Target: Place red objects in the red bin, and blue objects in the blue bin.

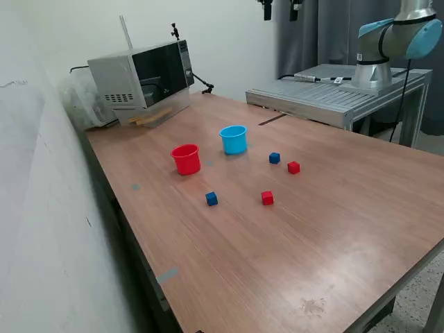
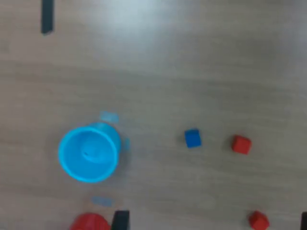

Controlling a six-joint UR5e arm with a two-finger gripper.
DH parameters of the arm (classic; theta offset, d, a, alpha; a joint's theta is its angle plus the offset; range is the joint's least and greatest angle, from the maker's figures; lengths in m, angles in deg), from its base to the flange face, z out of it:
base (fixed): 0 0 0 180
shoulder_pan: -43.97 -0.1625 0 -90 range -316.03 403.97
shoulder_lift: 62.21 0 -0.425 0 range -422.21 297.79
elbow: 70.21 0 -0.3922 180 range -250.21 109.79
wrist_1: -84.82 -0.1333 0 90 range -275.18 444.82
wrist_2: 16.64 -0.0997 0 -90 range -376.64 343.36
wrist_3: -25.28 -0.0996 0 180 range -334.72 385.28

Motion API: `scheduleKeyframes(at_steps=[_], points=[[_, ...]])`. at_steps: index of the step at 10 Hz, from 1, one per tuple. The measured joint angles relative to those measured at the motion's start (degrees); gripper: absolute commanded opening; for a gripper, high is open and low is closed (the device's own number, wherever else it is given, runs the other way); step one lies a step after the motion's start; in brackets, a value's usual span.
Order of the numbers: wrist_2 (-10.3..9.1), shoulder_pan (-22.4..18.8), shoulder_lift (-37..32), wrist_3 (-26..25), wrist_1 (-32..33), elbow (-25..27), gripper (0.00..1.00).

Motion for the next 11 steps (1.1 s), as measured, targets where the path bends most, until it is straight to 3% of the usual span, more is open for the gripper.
scheduleKeyframes(at_steps=[6, 11], points=[[-2.23, -0.09, 18.95, 0.02, 18.85, 8.76, 1.00], [-2.47, 1.29, 29.54, 0.17, 26.12, 9.58, 1.00]])
